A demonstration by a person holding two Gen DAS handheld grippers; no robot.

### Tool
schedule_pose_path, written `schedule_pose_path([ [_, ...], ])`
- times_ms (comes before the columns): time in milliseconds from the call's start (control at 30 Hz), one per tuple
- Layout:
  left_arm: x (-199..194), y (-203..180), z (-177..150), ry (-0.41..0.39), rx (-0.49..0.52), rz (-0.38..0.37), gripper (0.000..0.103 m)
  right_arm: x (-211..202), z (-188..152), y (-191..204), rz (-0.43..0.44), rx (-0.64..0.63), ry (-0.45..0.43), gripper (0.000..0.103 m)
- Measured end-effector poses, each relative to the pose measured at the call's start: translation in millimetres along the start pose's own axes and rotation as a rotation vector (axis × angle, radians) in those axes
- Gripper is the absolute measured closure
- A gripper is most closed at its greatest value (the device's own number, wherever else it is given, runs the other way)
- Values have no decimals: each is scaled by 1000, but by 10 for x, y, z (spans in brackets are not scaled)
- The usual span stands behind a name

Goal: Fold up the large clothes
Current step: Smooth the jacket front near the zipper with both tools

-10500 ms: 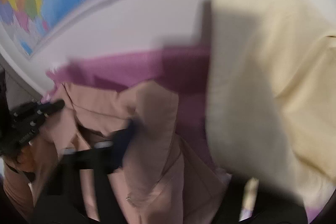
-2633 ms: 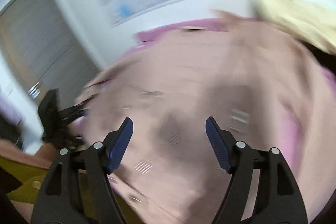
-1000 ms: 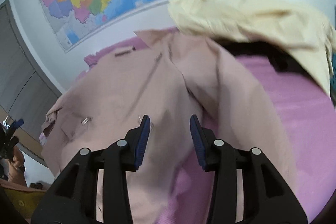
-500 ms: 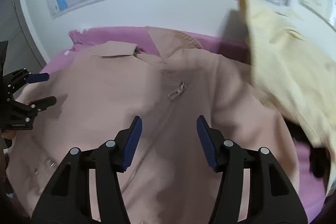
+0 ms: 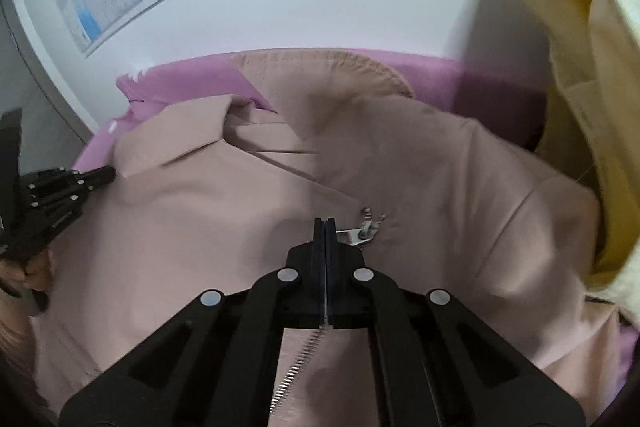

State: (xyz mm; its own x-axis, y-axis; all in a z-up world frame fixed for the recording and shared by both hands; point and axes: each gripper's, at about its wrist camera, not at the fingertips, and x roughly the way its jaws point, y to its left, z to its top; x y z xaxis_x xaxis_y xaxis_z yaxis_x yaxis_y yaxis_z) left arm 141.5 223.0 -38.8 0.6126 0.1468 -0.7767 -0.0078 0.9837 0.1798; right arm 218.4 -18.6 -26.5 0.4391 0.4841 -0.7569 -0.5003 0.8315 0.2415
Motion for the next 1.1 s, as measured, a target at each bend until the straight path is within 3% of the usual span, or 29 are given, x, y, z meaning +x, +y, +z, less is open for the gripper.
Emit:
schedule_pose_path([
  [67,-92,-11,-24,-34,32,-22,95,-18,-17,-53,-6,9,16,96],
  [100,-141,-26,-39,-52,42,-19,90,-59,-14,-80,-17,16,6,85],
  [133,-209,-50,-47,-75,60,-29,75,-141,9,-109,-13,21,-19,76],
  [167,-271,-97,-45,-92,77,-45,67,-205,33,-125,-5,28,-40,73],
  [233,-392,-211,17,-139,111,-61,63,-317,108,-144,14,51,-76,59],
  [267,-412,-262,64,-155,128,-61,52,-346,155,-128,24,51,-90,54],
  [300,-426,-313,107,-171,143,-54,47,-368,221,-64,34,38,-101,45],
  [433,-372,-544,318,-170,166,-51,45,-257,438,141,28,8,-110,33],
  [500,-294,-573,415,-161,168,-57,45,-100,604,160,38,54,-92,33],
  [567,-238,-567,522,-162,158,-41,44,48,720,137,-10,82,-74,34],
  [600,-209,-541,562,-156,152,-47,44,117,759,89,-12,106,-62,51],
  [633,-190,-515,610,-151,141,-57,44,153,781,30,-1,126,-49,91],
  [667,-179,-492,648,-150,133,-58,44,152,774,-47,2,149,-38,100],
  [800,-209,-410,787,-162,121,-96,39,-237,564,-301,12,133,-121,101],
  [867,-211,-408,859,-162,121,-128,34,-440,387,-423,71,149,-149,101],
  [1033,-16,-507,1101,-101,125,-213,27,-488,-96,-607,150,188,-112,101],
  [1100,116,-611,1147,-52,135,-213,23,-416,-237,-661,163,205,-90,101],
])
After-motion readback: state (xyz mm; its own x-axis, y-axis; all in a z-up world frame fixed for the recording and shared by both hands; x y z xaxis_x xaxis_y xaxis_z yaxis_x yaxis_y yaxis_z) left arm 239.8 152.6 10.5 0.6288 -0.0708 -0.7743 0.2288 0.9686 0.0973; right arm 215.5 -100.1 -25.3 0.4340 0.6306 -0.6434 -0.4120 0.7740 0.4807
